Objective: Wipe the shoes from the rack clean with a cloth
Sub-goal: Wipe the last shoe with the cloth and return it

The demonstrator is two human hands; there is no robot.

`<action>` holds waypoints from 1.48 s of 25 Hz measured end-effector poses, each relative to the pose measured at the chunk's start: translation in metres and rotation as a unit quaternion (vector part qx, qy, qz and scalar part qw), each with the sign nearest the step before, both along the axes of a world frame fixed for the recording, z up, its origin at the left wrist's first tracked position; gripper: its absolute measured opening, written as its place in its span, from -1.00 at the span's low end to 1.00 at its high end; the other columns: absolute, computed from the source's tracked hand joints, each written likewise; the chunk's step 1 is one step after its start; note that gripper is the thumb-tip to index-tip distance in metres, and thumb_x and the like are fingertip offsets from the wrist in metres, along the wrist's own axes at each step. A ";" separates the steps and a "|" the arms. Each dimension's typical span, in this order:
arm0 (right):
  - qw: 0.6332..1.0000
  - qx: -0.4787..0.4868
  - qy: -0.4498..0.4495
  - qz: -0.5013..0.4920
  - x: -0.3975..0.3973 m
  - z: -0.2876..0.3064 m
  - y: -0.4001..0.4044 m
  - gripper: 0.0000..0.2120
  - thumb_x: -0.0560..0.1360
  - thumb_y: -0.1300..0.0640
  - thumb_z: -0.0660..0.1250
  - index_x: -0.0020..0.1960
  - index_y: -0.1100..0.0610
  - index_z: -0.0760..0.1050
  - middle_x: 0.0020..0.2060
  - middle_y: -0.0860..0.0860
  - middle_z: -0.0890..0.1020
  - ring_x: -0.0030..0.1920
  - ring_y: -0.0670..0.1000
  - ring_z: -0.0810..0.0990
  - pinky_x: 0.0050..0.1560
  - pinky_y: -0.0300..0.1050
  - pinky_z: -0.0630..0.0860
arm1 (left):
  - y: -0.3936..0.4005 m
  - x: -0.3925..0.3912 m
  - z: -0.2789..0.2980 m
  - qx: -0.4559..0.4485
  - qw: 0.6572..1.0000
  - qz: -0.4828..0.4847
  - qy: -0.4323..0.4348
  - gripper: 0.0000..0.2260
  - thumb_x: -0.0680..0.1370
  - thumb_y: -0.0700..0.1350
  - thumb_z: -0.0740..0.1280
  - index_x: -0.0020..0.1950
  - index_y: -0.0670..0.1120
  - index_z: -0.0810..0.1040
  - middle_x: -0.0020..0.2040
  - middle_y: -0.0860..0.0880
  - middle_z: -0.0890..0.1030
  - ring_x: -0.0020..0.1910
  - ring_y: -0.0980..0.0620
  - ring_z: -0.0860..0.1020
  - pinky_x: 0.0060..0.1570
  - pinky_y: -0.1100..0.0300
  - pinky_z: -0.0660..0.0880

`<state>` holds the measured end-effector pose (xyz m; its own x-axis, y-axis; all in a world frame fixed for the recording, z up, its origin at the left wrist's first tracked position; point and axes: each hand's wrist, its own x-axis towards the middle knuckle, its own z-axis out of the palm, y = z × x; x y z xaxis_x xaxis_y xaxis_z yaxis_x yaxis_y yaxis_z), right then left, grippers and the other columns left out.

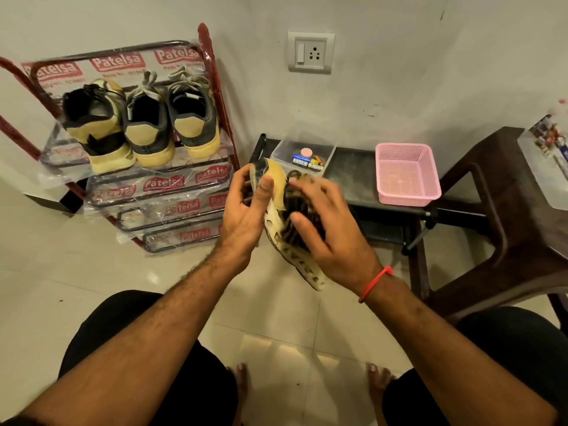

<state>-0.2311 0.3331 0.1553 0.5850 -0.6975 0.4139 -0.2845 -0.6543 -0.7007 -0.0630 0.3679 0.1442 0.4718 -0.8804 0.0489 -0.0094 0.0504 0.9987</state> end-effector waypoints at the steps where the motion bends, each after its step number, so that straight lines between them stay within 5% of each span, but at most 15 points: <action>1: 0.999 -0.051 0.014 -0.009 -0.001 -0.007 0.002 -0.56 0.63 0.03 0.23 0.48 0.08 0.37 0.36 0.09 0.37 0.37 0.07 0.39 0.38 0.07 0.40 | -0.001 0.002 0.004 0.009 0.999 0.017 0.038 -0.26 0.26 0.58 0.36 0.31 0.20 0.50 0.19 -0.01 0.67 0.18 -0.02 0.66 0.20 -0.17 0.60; 6: 0.982 -0.186 0.028 -0.008 0.004 -0.021 0.010 -0.65 0.57 0.14 0.27 0.33 0.16 0.55 0.30 0.19 0.47 0.25 0.22 0.46 0.31 0.09 0.45 | -0.004 0.009 0.013 0.072 0.986 0.028 0.147 -0.41 0.41 0.47 0.34 0.27 0.13 0.57 0.15 -0.12 0.70 0.16 -0.17 0.67 0.14 -0.25 0.61; 10: 0.990 -0.129 -0.028 -0.042 0.022 0.009 0.003 -0.65 0.54 0.28 0.31 0.32 0.18 0.54 0.29 0.13 0.53 0.31 0.10 0.45 0.40 -0.04 0.38 | -0.002 -0.011 0.001 0.093 0.984 -0.044 0.144 -0.43 0.47 0.42 0.30 0.32 0.10 0.57 0.19 -0.06 0.69 0.19 -0.08 0.67 0.19 -0.21 0.60; 13: 0.997 -0.054 -0.039 -0.038 0.019 0.014 -0.003 -0.62 0.52 0.31 0.36 0.32 0.18 0.49 0.27 0.05 0.54 0.32 0.01 0.47 0.38 0.01 0.42 | -0.002 -0.016 -0.002 0.100 0.980 -0.058 0.163 -0.33 0.39 0.44 0.37 0.35 0.05 0.56 0.20 -0.10 0.69 0.20 -0.11 0.66 0.24 -0.23 0.56; 18: 0.988 -0.127 0.053 0.065 -0.003 -0.025 0.018 -0.70 0.51 0.15 0.35 0.24 0.13 0.59 0.27 0.09 0.52 0.31 0.08 0.48 0.29 0.09 0.49 | -0.007 0.021 0.001 0.089 0.964 -0.053 0.245 -0.01 0.20 0.47 0.54 0.45 -0.10 0.47 0.30 -0.30 0.60 0.28 -0.30 0.59 0.28 -0.32 0.50; 25: 0.994 -0.083 -0.054 -0.043 0.012 0.001 0.017 -0.73 0.53 0.27 0.36 0.22 0.19 0.60 0.19 0.11 0.56 0.25 0.06 0.53 0.27 -0.03 0.51 | -0.003 0.009 0.000 0.047 0.966 -0.158 0.197 -0.06 0.33 0.45 0.46 0.48 -0.19 0.43 0.34 -0.36 0.54 0.35 -0.36 0.51 0.39 -0.30 0.41; 28: 0.985 -0.039 -0.121 -0.113 0.008 0.019 -0.005 -0.72 0.51 0.32 0.37 0.22 0.18 0.59 0.20 0.09 0.56 0.26 -0.06 0.51 0.31 -0.21 0.44 | 0.001 -0.001 0.001 0.021 0.978 -0.162 0.133 -0.16 0.36 0.39 0.48 0.43 -0.15 0.48 0.25 -0.33 0.60 0.21 -0.28 0.59 0.31 -0.24 0.49; 33: 0.994 -0.089 -0.054 -0.012 0.003 -0.009 0.036 -0.75 0.43 0.31 0.38 0.10 0.20 0.64 0.12 0.11 0.57 0.17 0.07 0.56 0.19 0.00 0.55 | 0.001 0.013 0.007 -0.010 0.988 -0.111 0.104 -0.40 0.40 0.28 0.52 0.32 -0.01 0.59 0.11 -0.16 0.64 0.07 -0.12 0.59 0.12 -0.12 0.52; 37: 0.983 0.032 -0.159 -0.091 0.000 -0.003 0.005 -0.75 0.47 0.38 0.38 0.09 0.15 0.62 0.06 0.03 0.60 0.13 -0.02 0.59 0.19 0.05 0.55 | 0.004 0.000 0.013 -0.052 0.991 -0.114 -0.040 -0.53 0.48 0.13 0.42 0.34 -0.01 0.56 0.11 0.01 0.65 0.10 -0.02 0.63 0.14 -0.01 0.58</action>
<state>-0.2315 0.3384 0.1527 0.2968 -0.8091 0.5072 -0.1530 -0.5646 -0.8110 -0.0627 0.3723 0.1570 0.2523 -0.9519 0.1738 -0.0654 0.1624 0.9846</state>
